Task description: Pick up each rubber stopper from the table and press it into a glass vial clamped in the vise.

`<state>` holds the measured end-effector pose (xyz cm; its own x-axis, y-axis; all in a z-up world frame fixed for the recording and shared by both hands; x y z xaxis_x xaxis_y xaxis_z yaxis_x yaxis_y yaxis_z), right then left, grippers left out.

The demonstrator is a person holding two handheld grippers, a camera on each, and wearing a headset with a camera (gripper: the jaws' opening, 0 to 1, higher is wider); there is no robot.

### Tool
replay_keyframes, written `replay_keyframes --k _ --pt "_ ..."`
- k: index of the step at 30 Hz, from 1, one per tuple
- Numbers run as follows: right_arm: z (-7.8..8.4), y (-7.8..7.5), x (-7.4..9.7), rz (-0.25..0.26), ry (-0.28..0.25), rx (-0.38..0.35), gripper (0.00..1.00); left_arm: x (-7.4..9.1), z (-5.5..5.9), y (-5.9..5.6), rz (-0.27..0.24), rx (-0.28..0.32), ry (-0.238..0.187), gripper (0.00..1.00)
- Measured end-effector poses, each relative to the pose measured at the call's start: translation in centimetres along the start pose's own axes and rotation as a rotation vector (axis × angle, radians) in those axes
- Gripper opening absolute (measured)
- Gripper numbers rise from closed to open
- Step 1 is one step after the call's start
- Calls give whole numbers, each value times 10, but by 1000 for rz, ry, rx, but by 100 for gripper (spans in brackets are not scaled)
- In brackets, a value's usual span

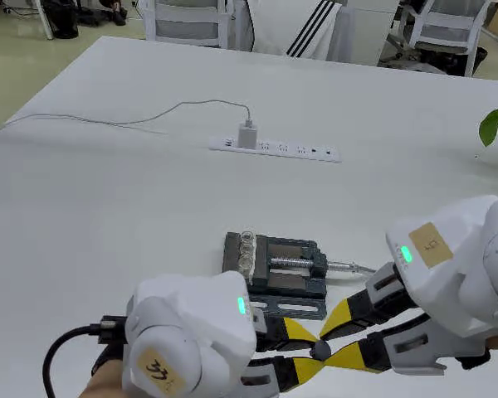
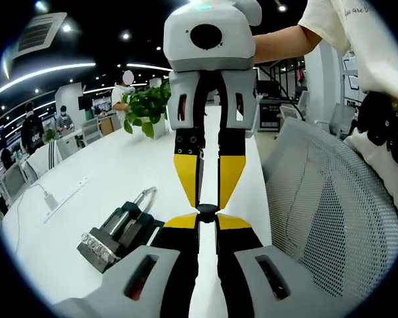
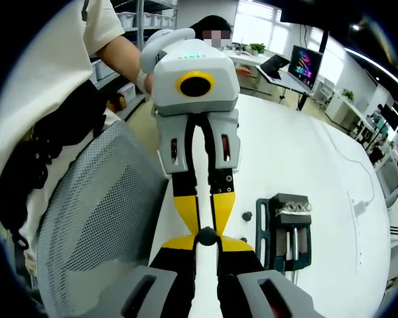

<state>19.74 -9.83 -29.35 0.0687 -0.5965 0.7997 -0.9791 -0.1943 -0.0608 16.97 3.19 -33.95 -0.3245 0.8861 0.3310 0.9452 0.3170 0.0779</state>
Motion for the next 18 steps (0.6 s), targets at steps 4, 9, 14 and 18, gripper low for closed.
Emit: replay_keyframes --k 4,9,14,18 --pt "1 -1 -2 -4 -7 -21 7 0 3 0 -9 20 -1 5" --pt "1 -3 -3 -7 -12 -27 7 2 5 1 -28 51 -7 6" --pt "3 -9 -4 -1 -9 -24 7 8 11 3 -84 73 6 16" --pt "7 -16 -5 4 0 -27 7 17 20 6 -157 110 14 27"
Point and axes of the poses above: the centre of the closed fingertips' face, and the gripper's own axes: x roughly backward along the fingers, y roughly to its left, z roughly out of its underside, the point moved 10 cm from there along x, roughly backward along the fingers, and after that the axes turned 3 degrees about -y, right-handed, at the moved point
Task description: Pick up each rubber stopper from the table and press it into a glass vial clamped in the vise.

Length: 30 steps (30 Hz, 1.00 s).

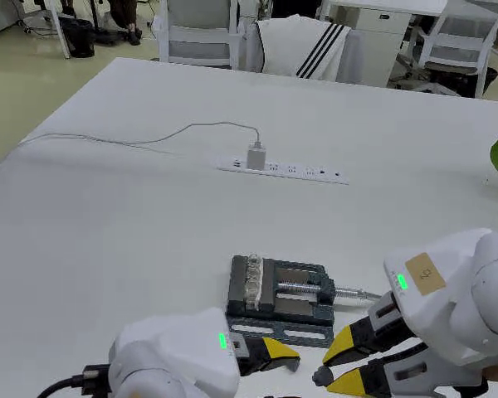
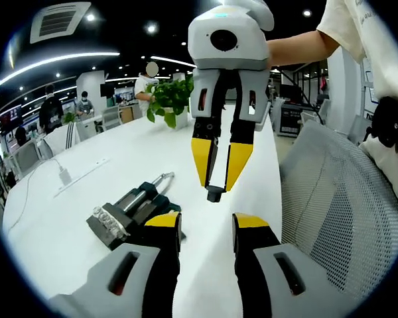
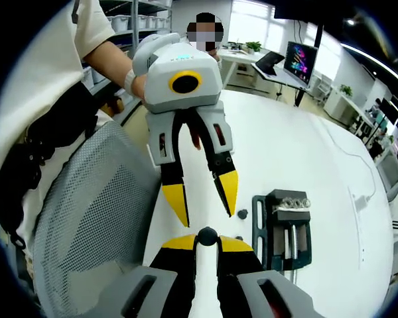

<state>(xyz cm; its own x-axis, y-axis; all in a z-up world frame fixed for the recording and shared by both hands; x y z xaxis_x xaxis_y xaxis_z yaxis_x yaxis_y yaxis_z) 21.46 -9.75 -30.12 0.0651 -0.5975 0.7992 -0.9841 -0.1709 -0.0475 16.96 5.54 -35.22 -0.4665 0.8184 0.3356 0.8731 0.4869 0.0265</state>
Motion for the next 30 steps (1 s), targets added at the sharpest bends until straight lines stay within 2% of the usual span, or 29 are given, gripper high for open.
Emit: replay_keyframes --k 6,8,15,18,21,23,30 --pt "2 -9 -2 2 14 0 7 13 10 8 -99 73 -6 57" --pt "3 -11 -5 -5 17 -2 7 17 14 12 -129 99 4 66" --pt "5 -15 -11 -27 35 10 7 31 26 21 -224 155 28 86" --pt "5 -19 -12 -30 41 15 7 35 29 23 -248 161 34 89" --pt "4 -25 -12 -29 52 22 7 38 31 24 -270 169 45 99" --pt "3 -28 -12 -32 62 27 7 40 32 24 -275 187 63 99" --pt "-4 -41 -16 -41 106 63 7 42 31 24 -290 205 52 99"
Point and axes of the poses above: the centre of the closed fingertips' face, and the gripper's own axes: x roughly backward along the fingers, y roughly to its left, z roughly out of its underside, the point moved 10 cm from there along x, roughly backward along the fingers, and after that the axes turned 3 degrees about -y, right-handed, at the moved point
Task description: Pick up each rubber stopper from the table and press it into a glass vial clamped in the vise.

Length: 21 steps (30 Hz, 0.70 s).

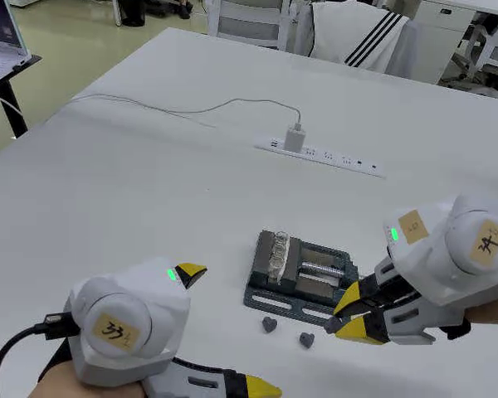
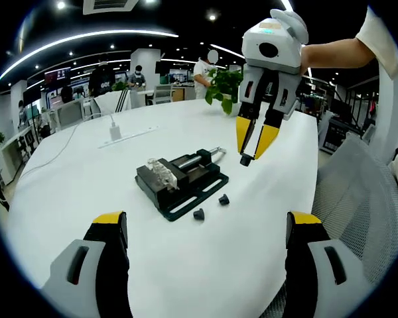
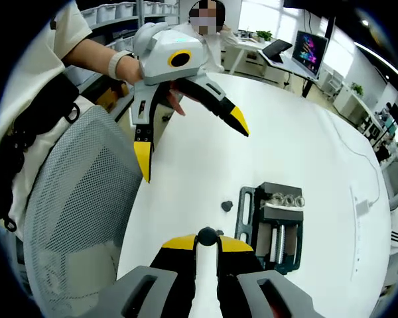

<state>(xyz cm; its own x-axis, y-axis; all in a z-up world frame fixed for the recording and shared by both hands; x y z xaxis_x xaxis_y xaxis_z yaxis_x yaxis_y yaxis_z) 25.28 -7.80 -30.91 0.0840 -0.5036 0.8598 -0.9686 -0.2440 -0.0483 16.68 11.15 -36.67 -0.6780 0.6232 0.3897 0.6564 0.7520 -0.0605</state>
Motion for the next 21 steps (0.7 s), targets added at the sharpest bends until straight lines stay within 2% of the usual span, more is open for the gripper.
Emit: replay_keyframes --k 4,14,21 --pt "-6 -13 2 6 20 19 6 1 1 2 1 1 -1 98" --pt "-20 -62 13 1 94 63 6 -1 5 7 -5 23 -8 95" --pt "-29 -98 12 -28 130 102 6 -4 7 10 -8 34 -4 94"
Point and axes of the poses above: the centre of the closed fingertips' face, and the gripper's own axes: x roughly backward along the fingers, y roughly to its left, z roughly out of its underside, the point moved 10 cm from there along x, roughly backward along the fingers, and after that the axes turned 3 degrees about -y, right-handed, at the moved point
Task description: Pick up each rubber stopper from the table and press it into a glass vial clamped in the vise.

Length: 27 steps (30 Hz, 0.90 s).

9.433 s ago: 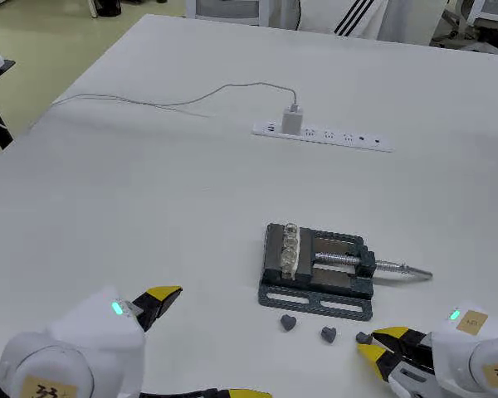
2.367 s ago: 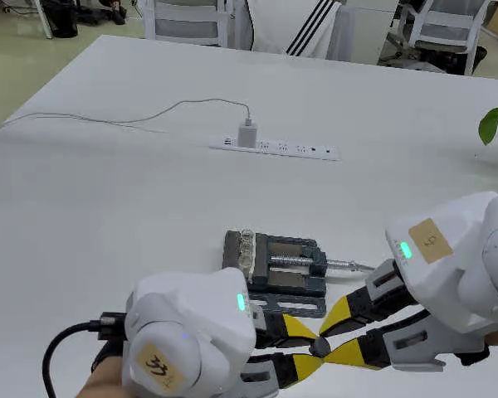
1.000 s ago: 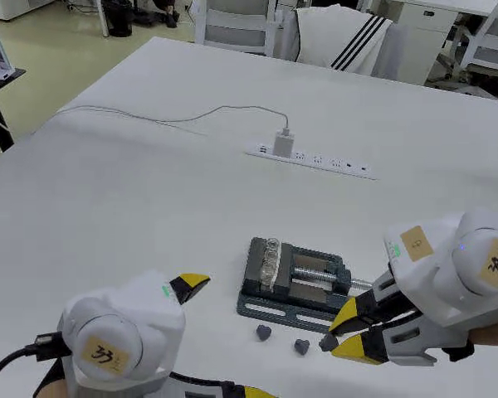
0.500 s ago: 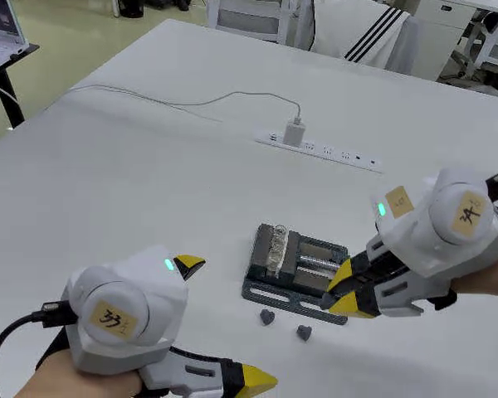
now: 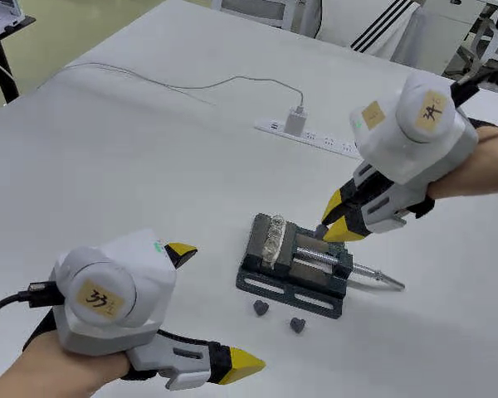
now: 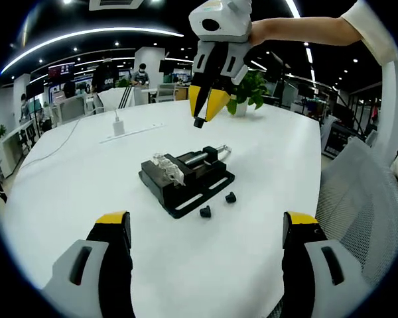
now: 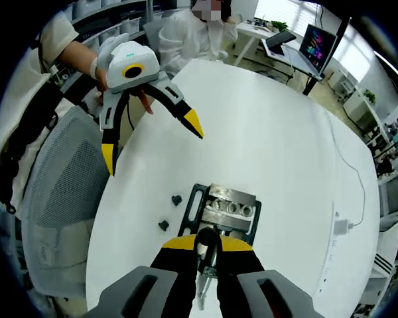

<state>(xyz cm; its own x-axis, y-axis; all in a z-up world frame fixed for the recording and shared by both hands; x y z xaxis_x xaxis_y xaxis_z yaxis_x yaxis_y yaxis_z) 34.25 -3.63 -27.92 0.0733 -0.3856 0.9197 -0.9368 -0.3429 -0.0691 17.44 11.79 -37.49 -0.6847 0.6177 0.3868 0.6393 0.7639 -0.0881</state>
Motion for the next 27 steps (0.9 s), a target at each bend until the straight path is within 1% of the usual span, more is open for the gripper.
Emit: replay_keyframes --k 1,2,3,4,6,8,10,13,16,20,22,24,27 --pt "-2 -7 -3 -8 10 11 6 -1 0 1 -3 -1 1 94" --pt "-2 -11 -4 -20 20 18 6 -1 0 2 -5 -3 1 94" --pt "-3 -12 -6 -44 34 29 6 -2 0 2 -6 -2 1 95" --pt "-5 -15 -9 -40 37 56 6 -2 0 4 -6 1 4 94" --pt "-6 -20 -13 -48 55 63 6 -3 0 5 -7 2 9 94" --pt "-9 -24 -17 -52 61 72 6 -4 1 5 -5 3 13 94" --pt "-11 -33 -24 -57 75 86 6 -5 1 5 -1 5 17 94" --pt "-15 -39 -28 -60 85 94 6 -6 0 5 2 5 23 94" --pt "-17 -48 -37 -69 104 109 6 -8 1 5 3 9 24 94" --pt "-19 -51 -44 -79 116 114 6 -9 1 6 -1 14 28 94" --pt "-18 -57 -52 -90 124 120 6 -10 1 6 -1 13 33 93" --pt "-16 -56 -52 -100 134 124 6 -10 1 7 -3 12 36 93" --pt "-17 -59 -57 -113 136 117 6 -10 1 8 -6 19 34 93"
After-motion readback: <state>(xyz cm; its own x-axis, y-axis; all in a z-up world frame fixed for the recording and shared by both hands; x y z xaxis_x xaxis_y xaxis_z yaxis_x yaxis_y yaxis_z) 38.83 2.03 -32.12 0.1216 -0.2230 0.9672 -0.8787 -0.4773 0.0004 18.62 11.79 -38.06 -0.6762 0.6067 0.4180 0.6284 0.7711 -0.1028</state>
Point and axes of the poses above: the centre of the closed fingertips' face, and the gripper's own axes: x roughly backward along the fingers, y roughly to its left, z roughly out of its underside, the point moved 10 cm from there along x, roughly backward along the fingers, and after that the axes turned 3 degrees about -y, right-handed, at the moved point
